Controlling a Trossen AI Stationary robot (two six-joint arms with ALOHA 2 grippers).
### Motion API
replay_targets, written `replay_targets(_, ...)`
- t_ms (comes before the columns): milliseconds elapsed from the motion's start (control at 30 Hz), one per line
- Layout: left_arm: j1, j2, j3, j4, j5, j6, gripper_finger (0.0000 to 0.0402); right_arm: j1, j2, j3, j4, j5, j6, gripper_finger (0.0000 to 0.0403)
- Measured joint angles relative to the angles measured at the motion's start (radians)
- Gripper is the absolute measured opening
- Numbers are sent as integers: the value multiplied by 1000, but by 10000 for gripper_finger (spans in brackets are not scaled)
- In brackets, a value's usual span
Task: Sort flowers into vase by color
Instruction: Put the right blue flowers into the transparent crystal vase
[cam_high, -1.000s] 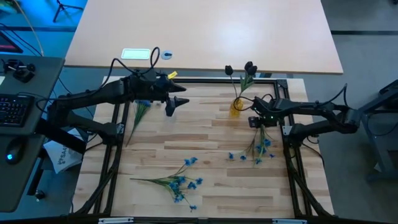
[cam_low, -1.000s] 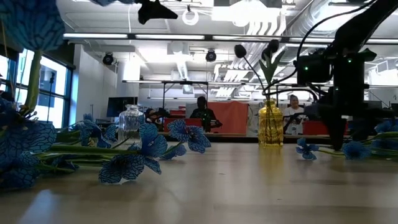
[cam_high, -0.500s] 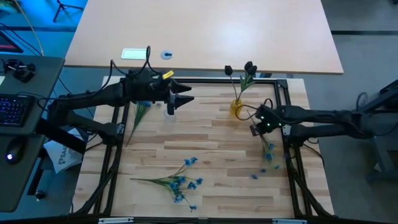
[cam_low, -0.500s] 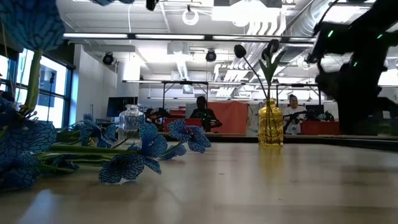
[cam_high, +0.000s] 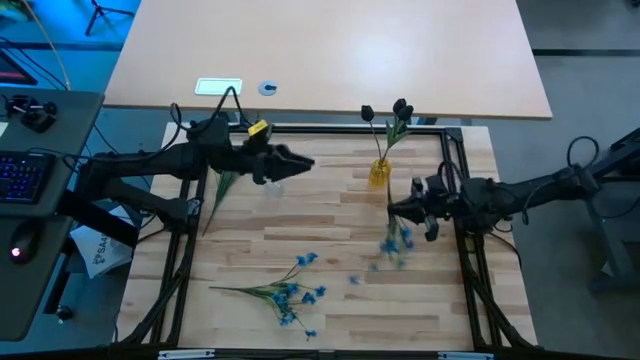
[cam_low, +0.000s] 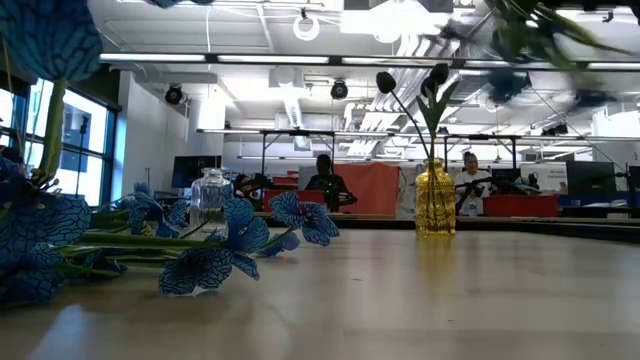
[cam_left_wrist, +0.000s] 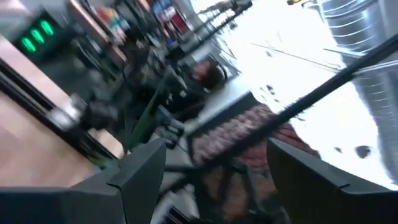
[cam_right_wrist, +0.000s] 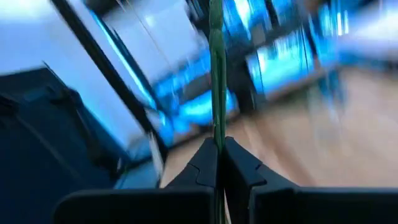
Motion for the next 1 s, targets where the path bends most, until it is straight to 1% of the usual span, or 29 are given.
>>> replay_targets(33, -2, 0, 0, 0, 10, -22, 266, 11, 26, 10, 43, 22, -52, 1)
replay_targets(100, -12, -3, 0, -1, 10, -32, 266, 22, 92, 71, 40, 51, -138, 1)
replay_targets(233, -20, -11, 0, -53, 10, 6, 266, 20, 267, 276, -100, 53, -342, 1)
replay_targets(333, -19, -36, 0, -207, 4, 66, 266, 12, 403, 449, -246, 67, -537, 0)
replay_targets(400, -20, -63, 0, -345, -12, 116, 266, -3, 482, 560, -344, 90, -612, 0)
replay_targets(467, -25, -97, 0, -471, -49, 174, 266, -31, 549, 661, -421, 107, -630, 0)
replay_targets(533, -37, -141, 0, -572, -105, 260, 266, -61, 608, 745, -478, 98, -650, 0)
replay_targets(633, -65, -210, 0, -656, -222, 406, 266, -97, 698, 849, -501, 63, -721, 0)
replay_targets(700, -86, -248, 0, -675, -290, 472, 266, -116, 762, 917, -501, 49, -801, 0)
replay_targets(767, -99, -285, 0, -685, -325, 510, 266, -128, 831, 996, -501, 48, -887, 0)
replay_targets(867, -106, -335, -12, -677, -328, 540, 266, -145, 940, 1124, -505, 48, -992, 0)
replay_targets(1000, -106, -405, -83, -674, -305, 553, 266, -164, 1075, 1311, -568, 66, -1049, 0)
